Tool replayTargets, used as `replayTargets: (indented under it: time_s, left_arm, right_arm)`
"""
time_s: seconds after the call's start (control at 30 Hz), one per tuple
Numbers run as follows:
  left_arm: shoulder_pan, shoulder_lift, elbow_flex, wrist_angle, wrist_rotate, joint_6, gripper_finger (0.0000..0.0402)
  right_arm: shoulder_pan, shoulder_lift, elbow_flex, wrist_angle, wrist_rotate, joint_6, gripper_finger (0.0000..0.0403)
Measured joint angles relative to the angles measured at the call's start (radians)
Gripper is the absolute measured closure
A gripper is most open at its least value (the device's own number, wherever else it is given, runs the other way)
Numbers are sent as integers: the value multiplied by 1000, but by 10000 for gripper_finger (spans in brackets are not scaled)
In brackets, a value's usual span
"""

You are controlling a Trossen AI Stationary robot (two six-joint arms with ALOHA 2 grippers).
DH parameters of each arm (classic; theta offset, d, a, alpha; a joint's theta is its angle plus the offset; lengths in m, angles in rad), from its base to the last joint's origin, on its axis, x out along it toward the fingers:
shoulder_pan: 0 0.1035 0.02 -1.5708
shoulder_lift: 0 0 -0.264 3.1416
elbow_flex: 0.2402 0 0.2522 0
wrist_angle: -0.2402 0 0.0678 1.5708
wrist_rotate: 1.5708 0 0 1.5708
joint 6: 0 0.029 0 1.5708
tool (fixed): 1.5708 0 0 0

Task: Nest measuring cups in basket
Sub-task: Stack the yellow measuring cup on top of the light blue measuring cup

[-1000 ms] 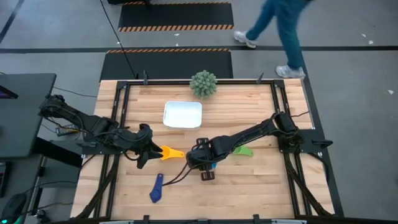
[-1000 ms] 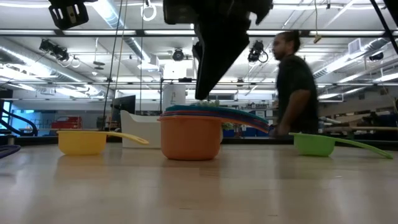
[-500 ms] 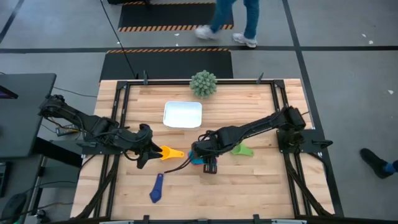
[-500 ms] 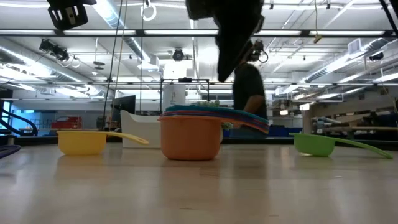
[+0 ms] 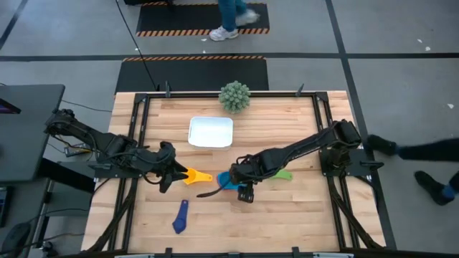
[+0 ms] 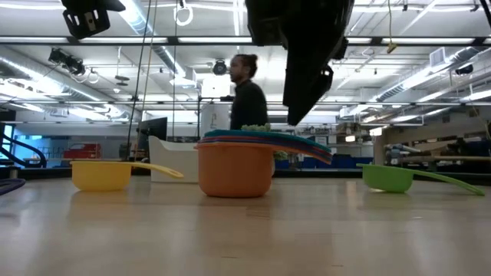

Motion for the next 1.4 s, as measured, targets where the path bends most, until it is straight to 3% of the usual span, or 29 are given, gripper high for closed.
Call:
replayTargets:
  time_s: [0.2,0.5,0.83,1.13,1.3,1.4]
  left_arm:
    - [0,4,0,0,-2,-2,260]
    - [0,5,0,0,-10,-2,260]
    - [0,5,0,-1,-44,-2,260]
    - [0,5,0,0,-44,-2,260]
    - [0,5,0,0,-51,-2,260]
    - [0,5,0,0,-62,-3,260]
  right_arm:
    - [0,24,-45,53,21,17,81]
    - [7,42,-45,73,24,14,86]
    - [2,43,-45,67,116,-46,87]
    - [4,43,-45,71,23,-33,87]
    - [16,43,-45,69,118,-68,87]
    - [2,43,-45,71,118,-66,87]
